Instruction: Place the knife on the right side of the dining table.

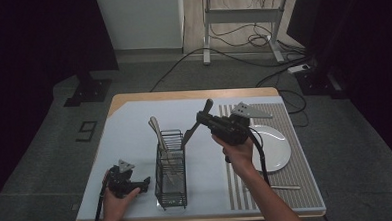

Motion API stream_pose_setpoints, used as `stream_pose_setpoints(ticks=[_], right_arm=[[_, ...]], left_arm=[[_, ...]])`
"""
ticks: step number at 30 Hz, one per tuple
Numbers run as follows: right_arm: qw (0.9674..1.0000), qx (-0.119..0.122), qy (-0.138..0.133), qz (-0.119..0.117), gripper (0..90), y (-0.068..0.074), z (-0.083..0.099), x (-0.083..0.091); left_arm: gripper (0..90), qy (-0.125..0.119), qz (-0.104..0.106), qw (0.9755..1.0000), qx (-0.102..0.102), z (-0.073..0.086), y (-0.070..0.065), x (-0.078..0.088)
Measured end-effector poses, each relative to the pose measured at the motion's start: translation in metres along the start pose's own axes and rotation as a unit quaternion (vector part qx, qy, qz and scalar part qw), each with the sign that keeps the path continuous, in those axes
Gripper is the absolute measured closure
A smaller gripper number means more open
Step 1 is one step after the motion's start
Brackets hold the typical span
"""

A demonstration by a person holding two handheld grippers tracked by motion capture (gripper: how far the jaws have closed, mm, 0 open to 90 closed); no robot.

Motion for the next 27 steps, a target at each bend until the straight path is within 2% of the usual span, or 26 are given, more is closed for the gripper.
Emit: stream_pose_setpoints(ticks=[4,7,11,19,21,27], right_arm=[[0.9998,-0.014,-0.014,-0.001,83.8,-0.009,-0.007,0.009],[0.9996,-0.002,-0.025,0.008,83.8,-0.011,-0.012,0.015],[0.9995,-0.002,-0.027,0.017,83.8,-0.019,-0.016,0.021],[0.9991,-0.001,-0.020,0.038,83.8,-0.034,-0.011,0.019],[0.9985,0.008,-0.014,0.052,83.8,-0.040,-0.008,0.016],[0.9977,-0.001,-0.009,0.067,83.7,-0.052,-0.003,0.012]], left_arm=[[0.0,0.000,0.000,1.0000,0.000,0.000,0.000,0.000],[0.0,0.000,0.000,1.0000,0.000,0.000,0.000,0.000],[0.0,0.000,0.000,1.0000,0.000,0.000,0.000,0.000],[0.0,-0.001,0.000,1.0000,0.001,0.000,0.000,0.000],[0.0,0.000,0.000,1.0000,0.001,0.000,0.000,0.000],[0.0,0.000,0.000,1.0000,0.001,0.000,0.000,0.000]])
Point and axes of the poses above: each handheld gripper's, and its own axes: x roughly backward along the jaws, z roughly out of its underside, y roughly to its left, the point moved 2 cm from there along -x, roughly forward along the jaws, and after that the axes turned 15 degrees about z, right-handed, at the moved point
